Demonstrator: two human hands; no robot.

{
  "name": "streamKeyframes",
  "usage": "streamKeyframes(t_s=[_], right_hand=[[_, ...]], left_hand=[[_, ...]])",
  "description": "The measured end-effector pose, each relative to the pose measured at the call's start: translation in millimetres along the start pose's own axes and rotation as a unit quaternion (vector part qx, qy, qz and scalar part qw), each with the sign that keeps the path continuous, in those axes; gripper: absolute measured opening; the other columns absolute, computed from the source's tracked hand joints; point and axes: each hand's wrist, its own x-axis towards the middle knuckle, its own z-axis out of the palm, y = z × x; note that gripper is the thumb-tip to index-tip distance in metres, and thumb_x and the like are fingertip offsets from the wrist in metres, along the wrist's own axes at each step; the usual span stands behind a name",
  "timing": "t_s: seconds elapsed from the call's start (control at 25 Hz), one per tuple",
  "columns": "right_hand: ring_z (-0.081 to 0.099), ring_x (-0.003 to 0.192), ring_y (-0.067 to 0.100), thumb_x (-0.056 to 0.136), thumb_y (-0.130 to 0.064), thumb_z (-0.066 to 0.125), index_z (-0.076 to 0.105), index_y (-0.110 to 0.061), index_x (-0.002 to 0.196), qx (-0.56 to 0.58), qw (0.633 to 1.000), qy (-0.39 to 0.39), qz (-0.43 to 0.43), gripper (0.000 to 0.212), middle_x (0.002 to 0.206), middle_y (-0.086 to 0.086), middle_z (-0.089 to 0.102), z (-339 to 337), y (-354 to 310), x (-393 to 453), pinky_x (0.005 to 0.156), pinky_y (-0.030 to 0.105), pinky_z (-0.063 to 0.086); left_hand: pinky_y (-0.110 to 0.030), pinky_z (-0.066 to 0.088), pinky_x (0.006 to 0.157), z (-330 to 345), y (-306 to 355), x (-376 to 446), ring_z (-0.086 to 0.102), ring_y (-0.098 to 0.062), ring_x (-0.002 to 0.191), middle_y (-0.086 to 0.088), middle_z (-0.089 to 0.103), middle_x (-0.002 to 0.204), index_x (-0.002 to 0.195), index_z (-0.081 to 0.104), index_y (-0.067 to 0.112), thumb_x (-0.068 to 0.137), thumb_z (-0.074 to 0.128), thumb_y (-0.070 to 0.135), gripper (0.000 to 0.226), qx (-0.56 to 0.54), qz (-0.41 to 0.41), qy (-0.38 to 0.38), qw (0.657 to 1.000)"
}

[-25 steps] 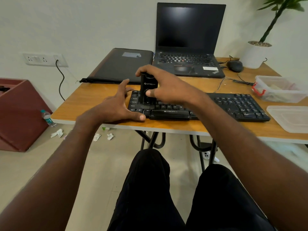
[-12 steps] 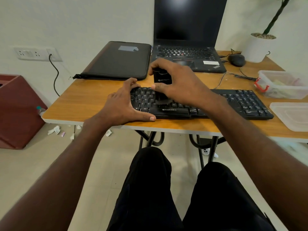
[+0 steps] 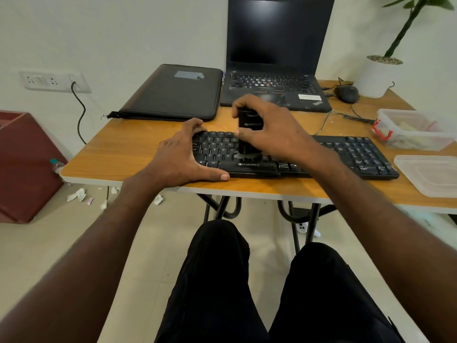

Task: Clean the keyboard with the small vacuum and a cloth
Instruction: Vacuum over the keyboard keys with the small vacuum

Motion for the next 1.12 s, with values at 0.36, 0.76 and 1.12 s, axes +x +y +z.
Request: streamKeyframes(t_s=[0.36,0.76,1.12], right_hand=[[0.062,0.096,0.010,0.093,-0.026,0.070,0.055,-0.035,0.120,0.049,0.999,0.006,0.000,0.032,0.106,-0.018,0.054,0,0,-1,0.072,0.027,0.062],[0.061,0.099,0.007,0.093,-0.029,0.071,0.057,-0.033,0.121,0.026,0.995,0.093,-0.003,0.031,0.115,-0.015,0.058,-12,13,-17,0.071,0.012,0.055],[0.060,0.101,0.009,0.092,-0.026,0.071,0.058,-0.033,0.119,0.008,0.998,0.059,-0.018,0.031,0.112,-0.015,0.057,-28,20,-23,0.076,0.018,0.056]], left_hand=[[-0.042,0.034,0.114,-1,0,1,0.049,-0.013,0.134,0.007,0.049,0.152,0.149,0.025,0.036,0.035,0.069,0.102,0.139,0.002,0.002,0.002,1.000],[-0.048,0.038,0.119,-2,1,0,0.050,-0.017,0.137,0.005,0.048,0.155,0.150,0.023,0.038,0.033,0.069,0.104,0.142,0.000,-0.009,-0.008,1.000],[-0.050,0.043,0.117,-6,6,-3,0.050,-0.015,0.131,0.003,0.049,0.153,0.147,0.026,0.037,0.029,0.068,0.105,0.143,-0.015,-0.017,-0.011,1.000]])
